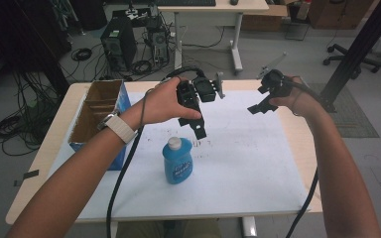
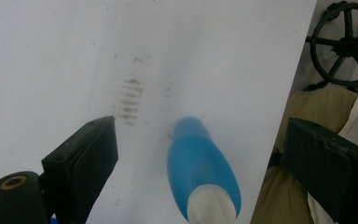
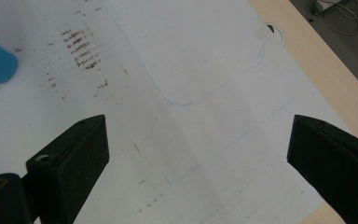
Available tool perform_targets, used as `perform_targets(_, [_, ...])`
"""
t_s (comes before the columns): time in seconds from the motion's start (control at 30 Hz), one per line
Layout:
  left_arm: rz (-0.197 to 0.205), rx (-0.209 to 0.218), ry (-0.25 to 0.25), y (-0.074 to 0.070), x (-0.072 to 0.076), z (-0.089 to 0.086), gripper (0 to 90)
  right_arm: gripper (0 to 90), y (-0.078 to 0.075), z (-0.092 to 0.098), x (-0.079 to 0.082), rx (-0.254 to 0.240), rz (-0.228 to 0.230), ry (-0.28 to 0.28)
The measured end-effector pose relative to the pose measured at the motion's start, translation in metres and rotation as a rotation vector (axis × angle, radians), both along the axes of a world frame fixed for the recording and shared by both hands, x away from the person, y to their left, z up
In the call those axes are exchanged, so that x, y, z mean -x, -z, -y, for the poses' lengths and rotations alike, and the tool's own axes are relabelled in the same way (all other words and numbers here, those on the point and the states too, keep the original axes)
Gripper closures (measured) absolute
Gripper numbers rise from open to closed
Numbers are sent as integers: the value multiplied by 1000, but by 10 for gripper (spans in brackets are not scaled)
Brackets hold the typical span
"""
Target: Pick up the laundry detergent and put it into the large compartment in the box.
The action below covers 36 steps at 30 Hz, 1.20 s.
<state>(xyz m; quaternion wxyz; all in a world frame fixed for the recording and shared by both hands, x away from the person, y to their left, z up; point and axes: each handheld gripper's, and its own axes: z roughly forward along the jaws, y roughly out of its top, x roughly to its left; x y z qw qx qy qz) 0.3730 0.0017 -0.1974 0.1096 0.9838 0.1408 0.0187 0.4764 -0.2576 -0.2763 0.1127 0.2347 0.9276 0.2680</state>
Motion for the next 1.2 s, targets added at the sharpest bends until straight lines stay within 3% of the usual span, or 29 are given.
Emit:
perform_targets(0.17, [4,-3,-4,-1,1,0,109,55,1,-1,0,3,0,-2])
perform_targets(0.73, [34,23,-107,-16,6,-7,103,55,3,-1,0,11,-2,-16])
perform_targets(1.1, [52,23,-148,-22,9,-9,102,56,3,-1,2,15,-2,-16])
perform_targets(1.2, [72,51,-177,-26,10,-10,88,56,3,0,3,15,-2,-16])
